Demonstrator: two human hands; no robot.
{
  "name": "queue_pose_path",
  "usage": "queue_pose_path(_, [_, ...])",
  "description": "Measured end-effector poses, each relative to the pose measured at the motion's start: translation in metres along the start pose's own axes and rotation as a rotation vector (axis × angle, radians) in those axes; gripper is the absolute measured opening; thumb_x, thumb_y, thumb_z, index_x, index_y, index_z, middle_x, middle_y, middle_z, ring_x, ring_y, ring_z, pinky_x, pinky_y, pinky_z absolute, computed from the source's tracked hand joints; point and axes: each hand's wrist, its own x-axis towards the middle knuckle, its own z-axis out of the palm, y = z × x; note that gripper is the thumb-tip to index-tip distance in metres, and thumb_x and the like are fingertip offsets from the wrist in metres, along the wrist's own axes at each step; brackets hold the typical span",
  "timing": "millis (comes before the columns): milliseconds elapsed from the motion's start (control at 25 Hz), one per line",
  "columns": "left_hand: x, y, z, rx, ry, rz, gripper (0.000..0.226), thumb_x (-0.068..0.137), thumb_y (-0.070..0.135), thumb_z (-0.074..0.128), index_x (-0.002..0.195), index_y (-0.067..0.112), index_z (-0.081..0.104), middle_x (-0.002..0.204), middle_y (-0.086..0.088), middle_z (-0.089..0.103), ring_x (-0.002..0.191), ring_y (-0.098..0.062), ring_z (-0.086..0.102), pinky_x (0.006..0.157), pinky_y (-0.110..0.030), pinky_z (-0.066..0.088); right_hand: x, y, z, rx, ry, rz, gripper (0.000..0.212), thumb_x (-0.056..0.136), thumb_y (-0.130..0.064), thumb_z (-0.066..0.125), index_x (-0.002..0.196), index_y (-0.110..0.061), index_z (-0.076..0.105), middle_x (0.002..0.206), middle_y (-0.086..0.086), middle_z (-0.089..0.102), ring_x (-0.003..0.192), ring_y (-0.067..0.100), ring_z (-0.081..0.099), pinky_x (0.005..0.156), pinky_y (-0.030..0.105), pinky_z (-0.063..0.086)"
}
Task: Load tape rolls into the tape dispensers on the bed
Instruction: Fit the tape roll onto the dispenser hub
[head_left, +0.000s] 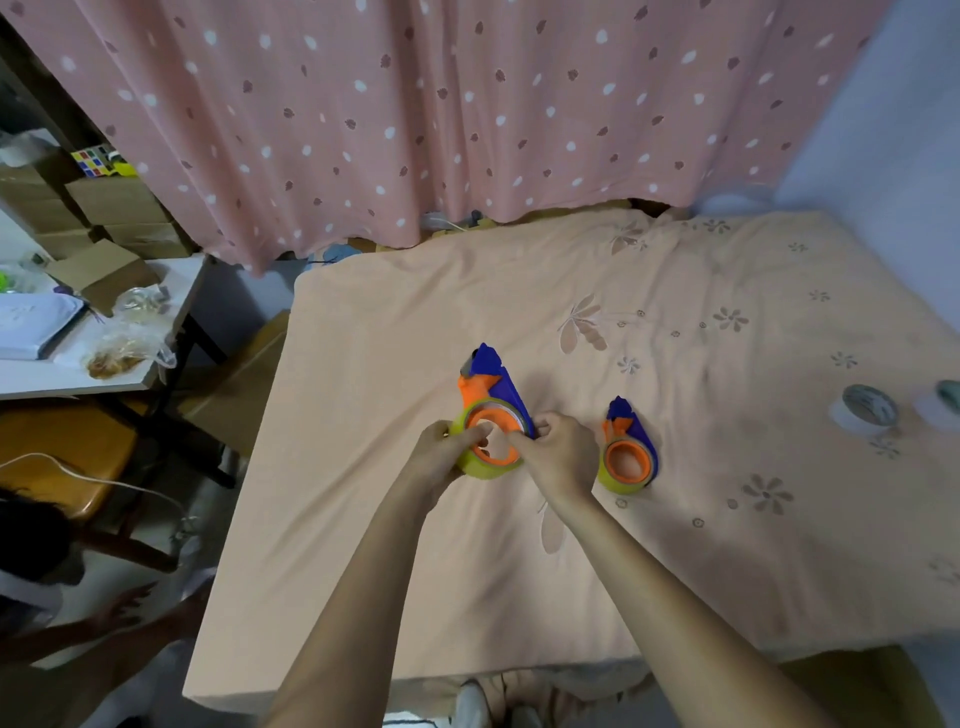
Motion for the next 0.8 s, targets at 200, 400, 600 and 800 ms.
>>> queue_pose_path(200, [0.030,-0.030,0.000,0.447,0.267,-0.098,0.049,0.075,0.048,0.069,0.094,0.004,0.057,0.076,-0.008,0.065,0.066,-0.024,0.062,0.068,-0.033,0.051,0.004,0.013,0.013,-0.120,-0.039,0.027,0.028,0.057,-0.044,0.063,0.054,-0.019,0.050,0.054,0.002,0.061,0.057,0.024,0.059,0.043,0.025,0.028])
queue_pose_path(400, [0.040,-0.058,0.029,0.621,0.300,-0.042,0.035,0.081,0.038,0.060,0.088,0.004,0.061,0.070,-0.011,0.068,0.078,-0.030,0.069,0.061,-0.029,0.044,0.004,0.033,0.007,-0.210,-0.092,0.087,0.035,0.056,-0.047,0.066,0.057,-0.019,0.045,0.059,0.000,0.057,0.057,0.023,0.052,0.043,0.027,0.027])
queue_pose_path(600, [0.056,-0.083,0.053,0.698,0.368,0.051,0.023,0.087,0.027,0.055,0.079,0.007,0.049,0.085,-0.017,0.067,0.080,-0.036,0.062,0.059,-0.030,0.036,0.020,0.059,0.015,-0.233,-0.067,0.163,0.020,0.066,-0.033,0.069,0.069,-0.016,0.059,0.068,0.002,0.064,0.066,0.027,0.060,0.050,0.026,0.039])
queue_pose_path(800, [0.085,-0.091,0.069,0.830,0.397,0.050,0.015,0.087,0.021,0.052,0.079,0.008,0.048,0.081,-0.012,0.060,0.072,-0.033,0.055,0.057,-0.030,0.034,0.035,0.086,0.025,-0.183,-0.100,0.188,0.025,0.072,-0.029,0.066,0.063,-0.019,0.046,0.061,-0.002,0.051,0.061,0.024,0.050,0.044,0.024,0.025])
